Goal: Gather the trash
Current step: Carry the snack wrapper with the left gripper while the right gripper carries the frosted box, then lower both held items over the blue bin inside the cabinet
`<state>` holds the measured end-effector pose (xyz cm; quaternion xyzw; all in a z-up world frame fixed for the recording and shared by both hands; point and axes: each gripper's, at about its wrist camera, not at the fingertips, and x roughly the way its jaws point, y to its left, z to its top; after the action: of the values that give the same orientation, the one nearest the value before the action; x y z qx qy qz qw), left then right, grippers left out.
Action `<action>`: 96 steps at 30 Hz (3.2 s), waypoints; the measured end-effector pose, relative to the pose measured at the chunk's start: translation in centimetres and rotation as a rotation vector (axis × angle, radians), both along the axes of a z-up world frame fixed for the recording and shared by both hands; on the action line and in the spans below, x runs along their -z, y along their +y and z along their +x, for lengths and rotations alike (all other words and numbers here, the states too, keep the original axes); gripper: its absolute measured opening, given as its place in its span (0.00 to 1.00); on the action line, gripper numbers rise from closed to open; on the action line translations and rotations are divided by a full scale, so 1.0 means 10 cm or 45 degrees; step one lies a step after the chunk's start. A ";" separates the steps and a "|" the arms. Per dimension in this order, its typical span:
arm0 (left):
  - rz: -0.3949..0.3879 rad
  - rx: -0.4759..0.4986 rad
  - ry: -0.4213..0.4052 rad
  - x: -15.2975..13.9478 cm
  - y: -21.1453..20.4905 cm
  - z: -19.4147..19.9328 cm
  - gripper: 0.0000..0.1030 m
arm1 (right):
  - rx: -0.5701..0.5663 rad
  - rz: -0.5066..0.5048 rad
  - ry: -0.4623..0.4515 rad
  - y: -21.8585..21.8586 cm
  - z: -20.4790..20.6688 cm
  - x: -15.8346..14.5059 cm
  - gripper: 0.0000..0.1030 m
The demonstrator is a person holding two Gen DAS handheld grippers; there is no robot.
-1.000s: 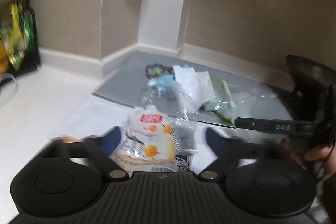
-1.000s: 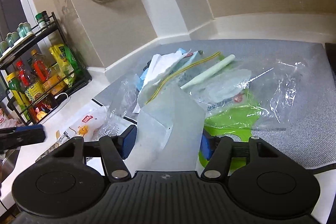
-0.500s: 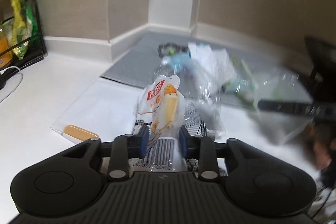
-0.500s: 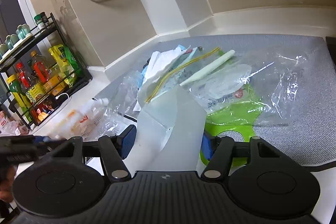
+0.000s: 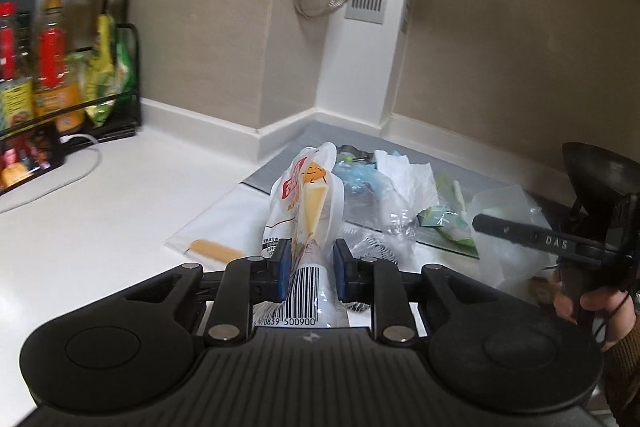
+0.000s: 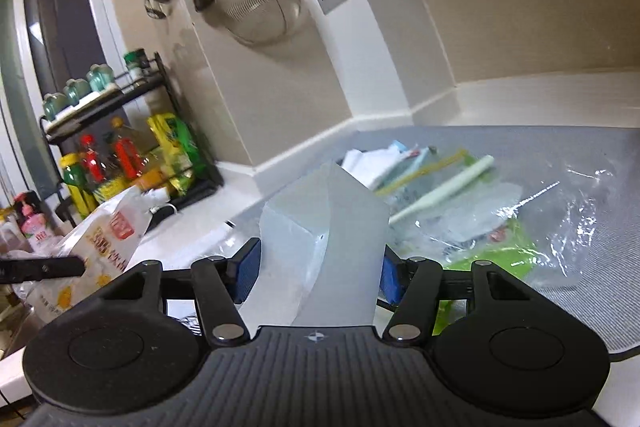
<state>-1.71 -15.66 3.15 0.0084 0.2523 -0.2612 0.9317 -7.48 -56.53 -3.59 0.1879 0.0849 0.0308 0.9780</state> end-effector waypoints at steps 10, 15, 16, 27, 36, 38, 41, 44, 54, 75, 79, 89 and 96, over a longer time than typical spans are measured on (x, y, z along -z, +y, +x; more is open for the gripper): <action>0.005 -0.082 0.088 0.19 0.45 -0.39 0.23 | 0.092 0.101 0.113 0.02 -0.08 0.06 0.60; -0.021 -0.097 0.126 0.31 0.65 -0.59 0.23 | 0.130 0.096 0.083 0.21 -0.39 -0.04 0.60; -0.023 -0.093 0.127 0.33 0.68 -0.64 0.23 | 0.132 0.086 0.074 0.26 -0.46 -0.07 0.60; -0.079 -0.050 0.226 0.59 0.92 -1.06 0.23 | 0.142 -0.014 0.087 0.87 -1.09 -0.12 0.60; -0.074 -0.033 0.251 0.73 1.16 -1.38 0.23 | 0.063 -0.090 0.234 1.54 -1.42 0.12 0.60; -0.078 -0.036 0.246 0.75 1.20 -1.43 0.23 | 0.041 -0.095 0.264 1.65 -1.44 0.17 0.60; -0.090 -0.043 0.245 0.77 1.26 -1.49 0.23 | 0.027 -0.112 0.303 1.78 -1.45 0.22 0.60; -0.094 -0.050 0.235 0.80 1.28 -1.57 0.23 | 0.012 -0.122 0.343 1.88 -1.43 0.26 0.60; -0.063 -0.042 0.245 0.90 1.27 -1.62 0.23 | -0.011 -0.142 0.420 2.05 -1.37 0.38 0.60; 0.106 -0.074 0.369 1.28 1.06 -1.49 0.23 | -0.167 -0.125 0.599 2.23 -1.05 0.88 0.60; 0.148 -0.062 0.416 1.42 1.01 -1.42 0.23 | -0.175 -0.145 0.638 2.25 -0.96 0.99 0.60; 0.215 -0.017 0.556 1.85 0.81 -1.19 0.23 | -0.169 -0.170 0.777 2.21 -0.76 1.35 0.60; 0.253 0.020 0.790 2.39 0.69 -0.95 0.23 | -0.154 -0.155 0.929 2.17 -0.47 1.73 0.60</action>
<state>-11.22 -8.76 -20.73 0.0213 0.5486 -0.2326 0.8028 -12.21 -34.84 -20.93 0.1227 0.4406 0.0146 0.8892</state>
